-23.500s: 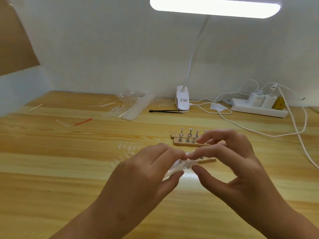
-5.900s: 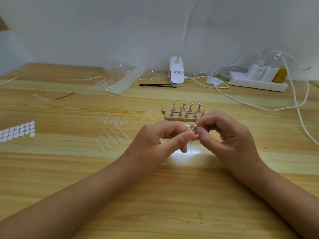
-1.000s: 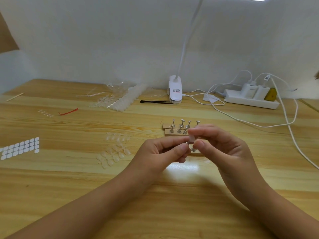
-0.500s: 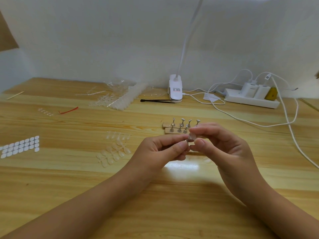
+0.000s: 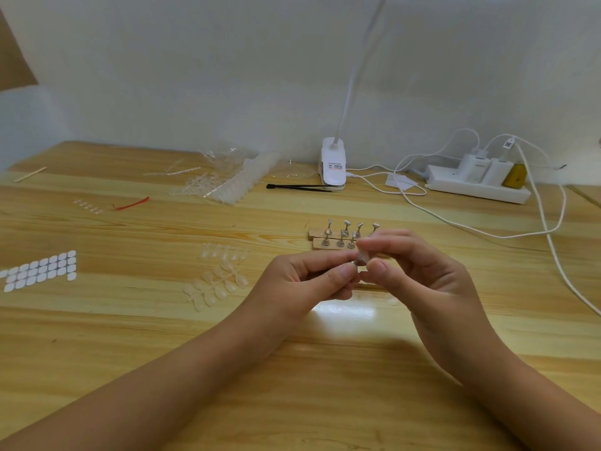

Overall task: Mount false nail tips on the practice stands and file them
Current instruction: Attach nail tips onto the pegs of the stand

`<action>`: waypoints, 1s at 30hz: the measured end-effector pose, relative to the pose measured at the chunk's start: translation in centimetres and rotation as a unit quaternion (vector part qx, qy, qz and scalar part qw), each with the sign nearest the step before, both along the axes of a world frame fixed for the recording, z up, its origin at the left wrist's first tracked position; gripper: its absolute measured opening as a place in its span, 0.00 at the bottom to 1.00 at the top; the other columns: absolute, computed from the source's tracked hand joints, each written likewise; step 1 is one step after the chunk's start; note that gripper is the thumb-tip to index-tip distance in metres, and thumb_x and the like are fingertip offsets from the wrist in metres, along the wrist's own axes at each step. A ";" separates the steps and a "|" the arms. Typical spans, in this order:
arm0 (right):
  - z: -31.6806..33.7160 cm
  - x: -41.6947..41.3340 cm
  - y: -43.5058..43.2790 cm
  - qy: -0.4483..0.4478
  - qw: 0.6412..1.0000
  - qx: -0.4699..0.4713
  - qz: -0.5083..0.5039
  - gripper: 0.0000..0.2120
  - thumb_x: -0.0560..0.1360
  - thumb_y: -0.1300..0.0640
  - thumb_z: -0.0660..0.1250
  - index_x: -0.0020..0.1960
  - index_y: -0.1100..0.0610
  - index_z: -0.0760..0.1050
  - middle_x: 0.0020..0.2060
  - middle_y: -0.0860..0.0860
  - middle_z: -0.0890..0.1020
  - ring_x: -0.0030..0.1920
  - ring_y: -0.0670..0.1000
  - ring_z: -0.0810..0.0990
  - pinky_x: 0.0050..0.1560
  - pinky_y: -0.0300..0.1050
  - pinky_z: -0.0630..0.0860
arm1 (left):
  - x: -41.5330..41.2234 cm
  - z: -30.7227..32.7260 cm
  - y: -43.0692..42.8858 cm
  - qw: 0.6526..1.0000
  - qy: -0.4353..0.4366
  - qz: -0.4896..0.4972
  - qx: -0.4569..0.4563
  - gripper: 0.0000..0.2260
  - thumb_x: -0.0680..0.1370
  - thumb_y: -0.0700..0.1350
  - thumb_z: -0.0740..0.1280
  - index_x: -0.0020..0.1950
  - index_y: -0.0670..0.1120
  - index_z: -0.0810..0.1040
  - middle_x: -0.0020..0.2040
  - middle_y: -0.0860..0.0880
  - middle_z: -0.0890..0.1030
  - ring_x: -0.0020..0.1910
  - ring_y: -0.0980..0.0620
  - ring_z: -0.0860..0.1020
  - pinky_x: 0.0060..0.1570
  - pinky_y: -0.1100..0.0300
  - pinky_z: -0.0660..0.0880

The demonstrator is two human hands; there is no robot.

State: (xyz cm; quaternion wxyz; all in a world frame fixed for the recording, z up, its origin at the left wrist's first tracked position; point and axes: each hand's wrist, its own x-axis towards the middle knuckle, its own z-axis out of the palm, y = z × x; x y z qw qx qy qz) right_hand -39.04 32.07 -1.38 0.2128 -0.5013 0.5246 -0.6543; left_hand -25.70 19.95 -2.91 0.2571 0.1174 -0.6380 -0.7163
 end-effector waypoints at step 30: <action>-0.7 -1.5 -2.9 0.396 0.895 0.143 -0.145 0.05 0.70 0.60 0.76 0.43 0.55 0.82 0.53 0.48 0.77 0.59 0.49 0.70 0.58 0.25 0.60 | 0.7 0.1 -3.9 0.965 -0.009 0.260 0.029 0.09 0.81 0.47 0.62 0.51 0.54 0.82 0.35 0.59 0.75 0.37 0.59 0.71 0.38 0.68 0.71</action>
